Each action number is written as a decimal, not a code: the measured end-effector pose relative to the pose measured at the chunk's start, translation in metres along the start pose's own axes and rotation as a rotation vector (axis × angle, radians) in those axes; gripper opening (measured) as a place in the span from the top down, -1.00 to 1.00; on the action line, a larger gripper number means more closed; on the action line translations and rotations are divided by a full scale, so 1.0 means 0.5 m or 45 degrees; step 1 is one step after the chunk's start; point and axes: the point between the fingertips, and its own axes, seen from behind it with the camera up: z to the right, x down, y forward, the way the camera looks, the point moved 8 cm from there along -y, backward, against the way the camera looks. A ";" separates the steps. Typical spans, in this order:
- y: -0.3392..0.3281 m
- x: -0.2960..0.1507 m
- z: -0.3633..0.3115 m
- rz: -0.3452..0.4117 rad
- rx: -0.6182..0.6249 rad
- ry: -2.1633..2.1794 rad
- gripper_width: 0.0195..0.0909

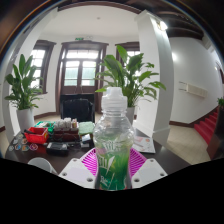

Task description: Pour water

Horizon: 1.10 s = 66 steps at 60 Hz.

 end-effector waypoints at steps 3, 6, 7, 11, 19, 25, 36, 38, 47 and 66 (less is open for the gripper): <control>0.007 0.028 -0.001 -0.033 -0.017 0.003 0.55; 0.006 0.032 0.004 0.011 -0.011 0.018 0.54; 0.004 0.036 0.006 0.011 -0.008 0.026 0.54; -0.003 0.038 0.005 0.043 -0.010 0.038 0.54; -0.006 0.041 0.006 0.078 -0.022 0.061 0.33; -0.012 0.047 0.006 0.024 -0.056 0.075 0.08; -0.074 0.050 0.008 -0.029 -0.049 0.038 -0.49; -0.096 0.050 0.001 -0.033 -0.064 0.039 -0.50; -0.213 0.049 -0.029 -0.052 -0.163 0.054 -0.51; -0.423 0.032 -0.063 -0.043 -0.221 -0.030 -0.54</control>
